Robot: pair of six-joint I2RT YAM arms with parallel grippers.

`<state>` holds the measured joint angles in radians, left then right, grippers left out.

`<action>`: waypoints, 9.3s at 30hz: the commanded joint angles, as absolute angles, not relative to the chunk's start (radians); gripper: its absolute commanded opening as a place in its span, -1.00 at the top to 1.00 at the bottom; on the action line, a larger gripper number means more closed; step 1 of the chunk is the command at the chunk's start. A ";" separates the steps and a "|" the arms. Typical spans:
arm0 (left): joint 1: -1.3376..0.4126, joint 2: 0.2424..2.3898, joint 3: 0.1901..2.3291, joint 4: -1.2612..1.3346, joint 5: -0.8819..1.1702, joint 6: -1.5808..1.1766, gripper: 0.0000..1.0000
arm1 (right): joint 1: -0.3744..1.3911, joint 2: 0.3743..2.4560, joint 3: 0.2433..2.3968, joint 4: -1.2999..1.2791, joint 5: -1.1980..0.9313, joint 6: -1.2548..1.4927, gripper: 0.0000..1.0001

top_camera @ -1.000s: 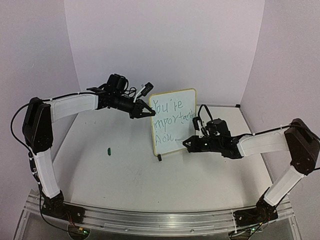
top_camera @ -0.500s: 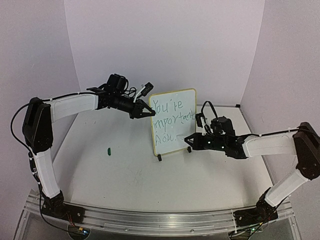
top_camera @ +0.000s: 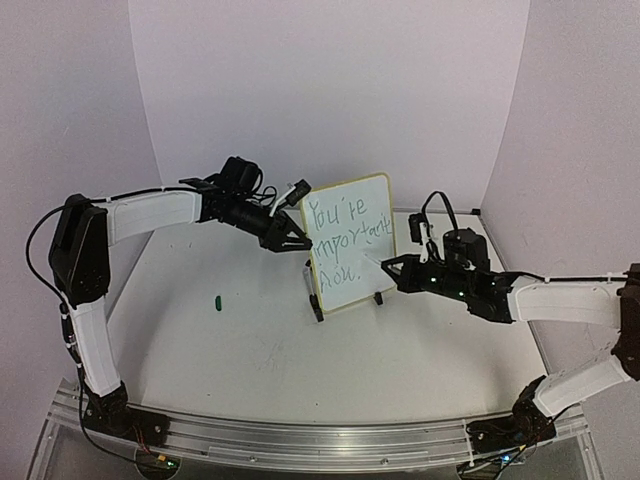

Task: Write a sentence on the whiteboard
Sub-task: Place the whiteboard at the center of the board, then pick up the pen cap from the center of the board, then insert the whiteboard marker without the cap into the pen cap.

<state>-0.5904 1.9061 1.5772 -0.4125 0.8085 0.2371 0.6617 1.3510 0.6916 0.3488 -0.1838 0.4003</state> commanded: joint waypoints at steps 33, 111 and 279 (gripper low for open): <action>-0.544 1.712 1.262 -0.036 0.717 -0.017 -0.26 | 0.658 1.193 0.635 0.363 -0.142 0.388 1.00; -0.485 1.818 1.049 -0.448 -0.175 -0.402 0.58 | 0.660 1.168 0.592 0.382 -0.136 0.399 1.00; -0.666 1.307 0.461 0.456 0.078 -1.396 1.00 | 1.262 2.172 1.315 0.629 0.563 0.256 1.00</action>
